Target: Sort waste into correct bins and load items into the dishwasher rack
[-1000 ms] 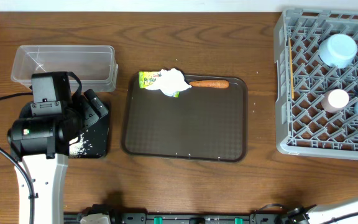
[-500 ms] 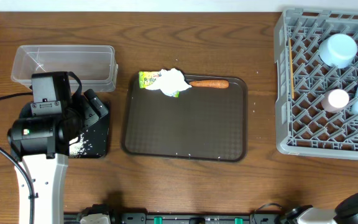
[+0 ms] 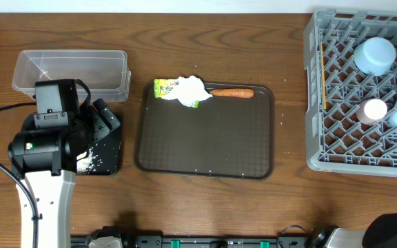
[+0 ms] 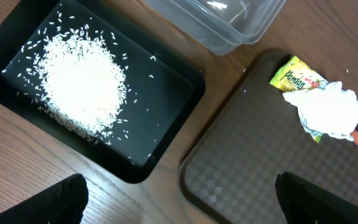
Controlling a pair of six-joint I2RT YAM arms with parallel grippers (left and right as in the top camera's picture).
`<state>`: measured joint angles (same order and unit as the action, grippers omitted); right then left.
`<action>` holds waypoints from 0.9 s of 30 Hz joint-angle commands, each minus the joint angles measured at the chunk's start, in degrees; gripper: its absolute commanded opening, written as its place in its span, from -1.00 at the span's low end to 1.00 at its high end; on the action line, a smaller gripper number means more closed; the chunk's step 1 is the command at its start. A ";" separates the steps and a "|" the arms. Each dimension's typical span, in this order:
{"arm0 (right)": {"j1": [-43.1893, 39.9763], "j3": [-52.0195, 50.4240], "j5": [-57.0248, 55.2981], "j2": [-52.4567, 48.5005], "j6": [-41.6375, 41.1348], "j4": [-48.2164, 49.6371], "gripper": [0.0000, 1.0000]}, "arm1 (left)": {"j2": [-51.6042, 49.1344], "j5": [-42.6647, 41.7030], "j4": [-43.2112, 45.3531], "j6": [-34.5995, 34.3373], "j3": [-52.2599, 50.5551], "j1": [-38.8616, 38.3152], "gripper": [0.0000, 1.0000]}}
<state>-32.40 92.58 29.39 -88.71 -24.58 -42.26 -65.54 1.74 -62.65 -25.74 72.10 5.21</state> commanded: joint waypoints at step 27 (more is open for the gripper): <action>53.46 0.31 -33.46 -7.21 4.96 -7.30 0.99 | -0.04 0.44 -0.11 -0.50 0.90 0.28 0.98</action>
<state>20.64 92.58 0.01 -95.59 -20.29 -49.69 -65.54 1.72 -62.65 -25.74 72.10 5.21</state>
